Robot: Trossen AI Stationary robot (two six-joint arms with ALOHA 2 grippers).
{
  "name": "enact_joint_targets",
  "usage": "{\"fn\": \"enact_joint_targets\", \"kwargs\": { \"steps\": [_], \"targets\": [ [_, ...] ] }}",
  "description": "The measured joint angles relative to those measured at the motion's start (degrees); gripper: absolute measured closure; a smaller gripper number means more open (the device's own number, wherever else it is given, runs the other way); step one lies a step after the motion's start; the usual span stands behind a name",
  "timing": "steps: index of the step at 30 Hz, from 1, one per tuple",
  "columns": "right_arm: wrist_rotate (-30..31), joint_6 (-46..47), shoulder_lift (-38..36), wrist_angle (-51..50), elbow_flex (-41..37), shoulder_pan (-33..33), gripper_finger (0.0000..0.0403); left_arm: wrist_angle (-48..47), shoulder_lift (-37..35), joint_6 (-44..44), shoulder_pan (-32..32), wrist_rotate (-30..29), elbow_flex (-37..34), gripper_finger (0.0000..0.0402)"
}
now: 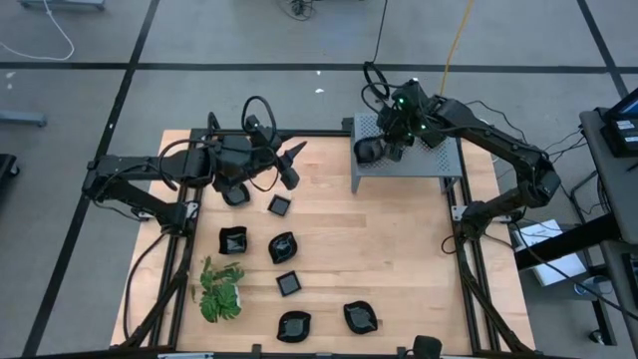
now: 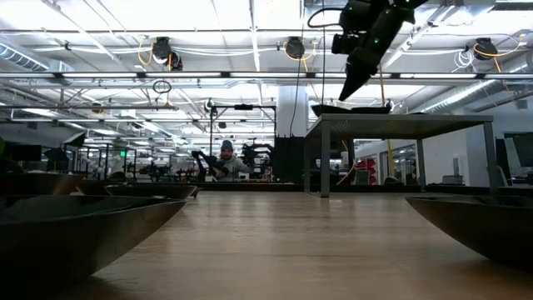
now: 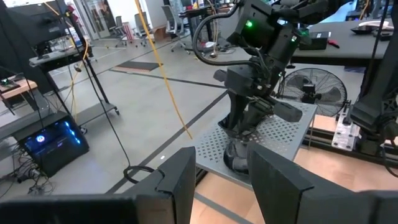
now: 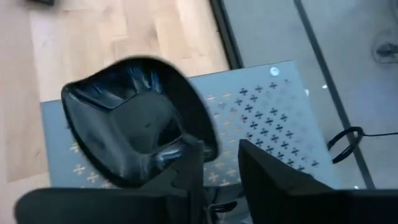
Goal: Pick & Place Mini shaped plates
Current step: Put the leaf-shaped plate on the shelf
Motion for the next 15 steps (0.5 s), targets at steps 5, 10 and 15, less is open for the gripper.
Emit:
{"fn": "enact_joint_targets", "kwargs": {
  "steps": [5,10,15],
  "targets": [
    [4.7,-1.6,-0.6,1.6,0.0,0.3,0.0291,0.0,0.0,-0.2,-0.1,0.0,0.0,0.0252],
    [6.8,-2.0,-2.2,2.7,0.0,2.1,0.0292,-0.1,0.0,-1.3,-0.1,0.9,0.0,0.0252],
    [2.2,7.1,-2.7,5.4,0.0,5.7,0.0301,-0.1,0.0,-1.7,-0.1,0.9,0.0,0.0252]
  ]
}}
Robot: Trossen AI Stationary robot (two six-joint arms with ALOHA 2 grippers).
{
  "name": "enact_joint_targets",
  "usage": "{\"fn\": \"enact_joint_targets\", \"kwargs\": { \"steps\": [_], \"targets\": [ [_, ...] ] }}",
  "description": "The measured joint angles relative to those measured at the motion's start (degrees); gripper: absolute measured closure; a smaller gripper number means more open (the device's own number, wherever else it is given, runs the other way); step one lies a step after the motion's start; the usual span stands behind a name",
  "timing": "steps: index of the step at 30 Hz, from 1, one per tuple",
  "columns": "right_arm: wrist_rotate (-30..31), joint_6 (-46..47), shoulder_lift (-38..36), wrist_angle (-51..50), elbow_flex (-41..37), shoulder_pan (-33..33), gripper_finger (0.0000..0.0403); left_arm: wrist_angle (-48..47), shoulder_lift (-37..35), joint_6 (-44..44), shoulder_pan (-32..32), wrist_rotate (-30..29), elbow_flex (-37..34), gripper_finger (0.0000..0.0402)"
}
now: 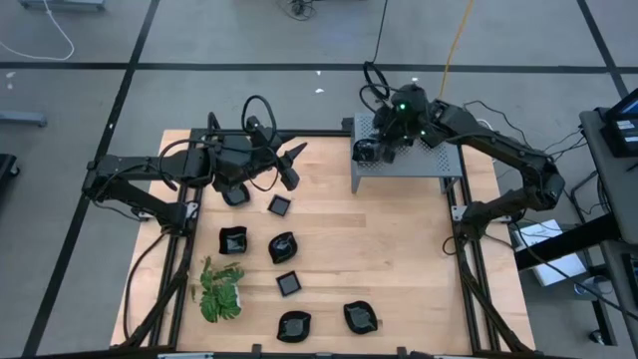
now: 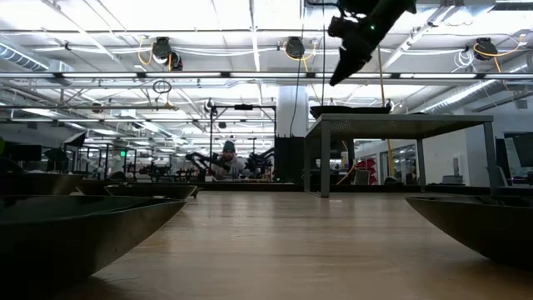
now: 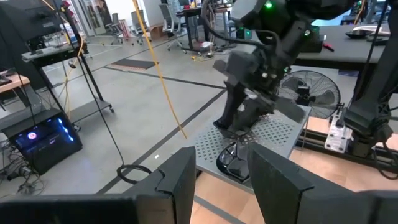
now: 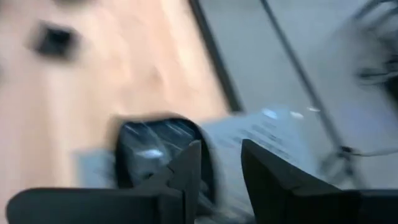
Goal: Pick & Place Mini shaped plates
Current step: Put the leaf-shaped plate on the shelf
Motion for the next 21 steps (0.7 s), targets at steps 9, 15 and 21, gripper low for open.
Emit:
{"fn": "enact_joint_targets", "kwargs": {
  "steps": [9,15,21],
  "targets": [
    [-1.2,10.8,5.4,11.0,0.0,6.8,0.0298,0.0,0.0,0.0,0.0,0.0,0.0,0.0252],
    [-1.1,10.2,9.7,13.6,0.0,7.8,0.0293,-0.1,0.0,0.1,-0.8,0.0,0.0,0.0252],
    [-1.1,6.9,11.8,11.5,0.0,7.8,0.0293,-0.5,0.0,0.3,-1.6,0.0,0.0,0.0252]
  ]
}}
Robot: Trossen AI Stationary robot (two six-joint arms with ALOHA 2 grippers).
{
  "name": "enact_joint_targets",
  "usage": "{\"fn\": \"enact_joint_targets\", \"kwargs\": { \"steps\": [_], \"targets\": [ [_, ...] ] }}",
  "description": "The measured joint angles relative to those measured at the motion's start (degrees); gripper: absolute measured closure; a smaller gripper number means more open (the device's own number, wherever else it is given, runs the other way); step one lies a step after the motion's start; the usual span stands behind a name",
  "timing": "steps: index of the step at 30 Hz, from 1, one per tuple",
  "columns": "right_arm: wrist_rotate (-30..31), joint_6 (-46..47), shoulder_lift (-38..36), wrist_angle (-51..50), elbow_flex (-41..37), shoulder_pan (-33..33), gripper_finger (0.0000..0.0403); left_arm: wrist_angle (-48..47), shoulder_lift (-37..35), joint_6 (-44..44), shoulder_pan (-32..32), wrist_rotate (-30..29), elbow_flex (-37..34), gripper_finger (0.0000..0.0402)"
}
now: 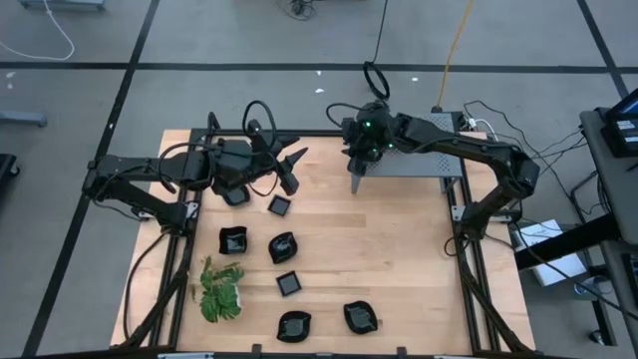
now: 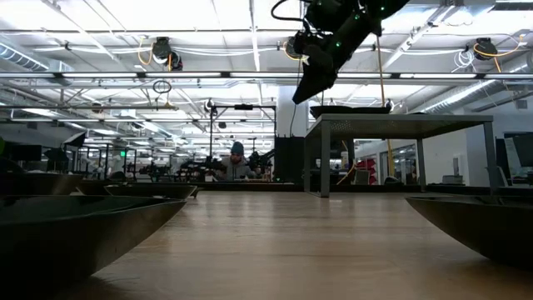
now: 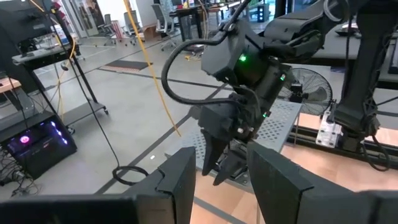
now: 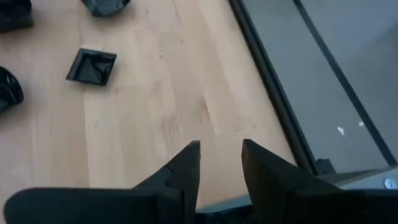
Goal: Pick & Place Mini shaped plates
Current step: Put the leaf-shaped plate on the shelf
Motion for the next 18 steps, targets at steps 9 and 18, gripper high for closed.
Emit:
{"fn": "enact_joint_targets", "kwargs": {
  "steps": [9,18],
  "targets": [
    [0.0,-4.4,-0.4,-7.4,0.0,0.2,0.0293,-0.1,0.0,0.1,0.0,0.0,0.0,0.0252],
    [0.2,-6.4,-2.9,-11.8,0.1,0.7,0.0293,-0.2,0.0,0.0,0.0,0.0,0.0,0.0252]
  ]
}}
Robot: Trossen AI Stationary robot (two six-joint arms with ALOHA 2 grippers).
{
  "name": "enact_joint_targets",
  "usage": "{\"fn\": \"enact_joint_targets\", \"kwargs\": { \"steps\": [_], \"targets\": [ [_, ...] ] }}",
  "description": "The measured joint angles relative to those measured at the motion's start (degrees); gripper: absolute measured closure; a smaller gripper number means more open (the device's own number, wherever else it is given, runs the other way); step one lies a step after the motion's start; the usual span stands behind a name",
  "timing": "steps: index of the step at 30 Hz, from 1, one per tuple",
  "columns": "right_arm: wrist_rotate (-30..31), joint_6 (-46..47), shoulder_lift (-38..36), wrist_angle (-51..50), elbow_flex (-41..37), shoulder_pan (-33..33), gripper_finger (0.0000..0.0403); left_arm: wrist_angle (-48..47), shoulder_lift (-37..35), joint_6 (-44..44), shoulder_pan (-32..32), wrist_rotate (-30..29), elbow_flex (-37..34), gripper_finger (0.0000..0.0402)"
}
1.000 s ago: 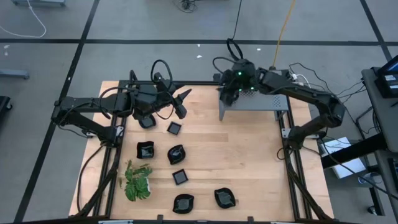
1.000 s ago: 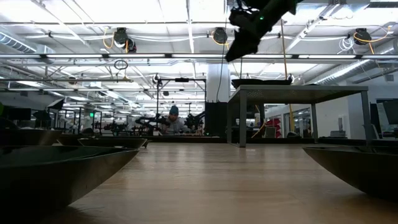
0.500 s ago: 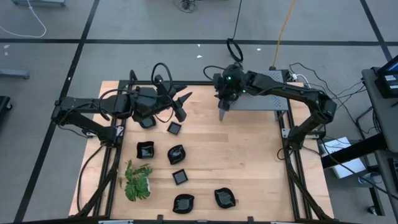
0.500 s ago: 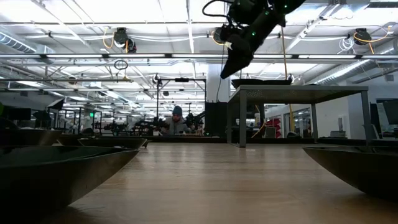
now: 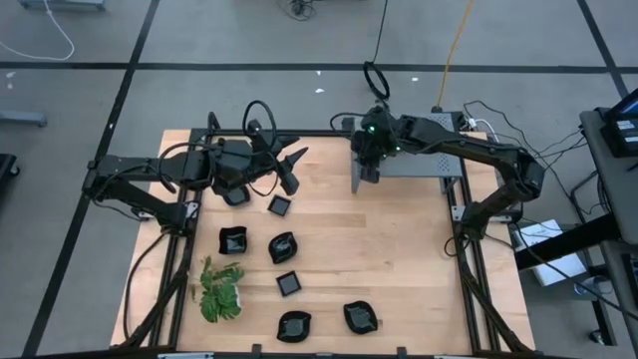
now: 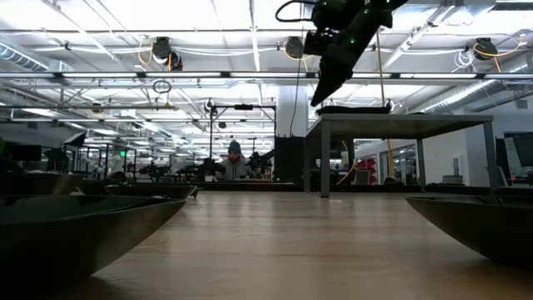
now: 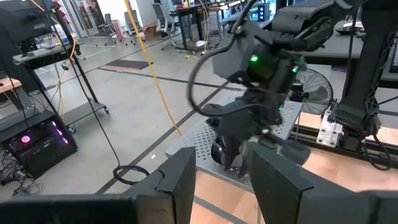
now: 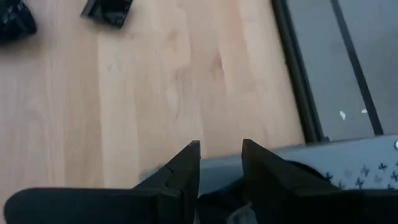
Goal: Pick & Place Mini shaped plates
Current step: Put the leaf-shaped plate on the shelf, then stack the leaf-shaped plate on the leaf-shaped plate on the shelf
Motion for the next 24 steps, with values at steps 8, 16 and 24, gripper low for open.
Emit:
{"fn": "enact_joint_targets", "kwargs": {
  "steps": [8,16,24],
  "targets": [
    [5.8,-2.5,-5.2,-2.5,-0.1,0.8,0.0293,-0.7,0.0,-0.3,0.0,0.0,0.0,0.0252],
    [-2.1,13.4,-11.3,-5.0,0.0,3.2,0.0293,-1.1,0.0,-0.3,-0.5,0.0,0.0,0.0252],
    [-3.7,17.6,-13.2,-8.3,-3.9,16.2,0.0293,-1.6,0.0,-0.3,-2.2,0.0,0.0,0.0252]
  ]
}}
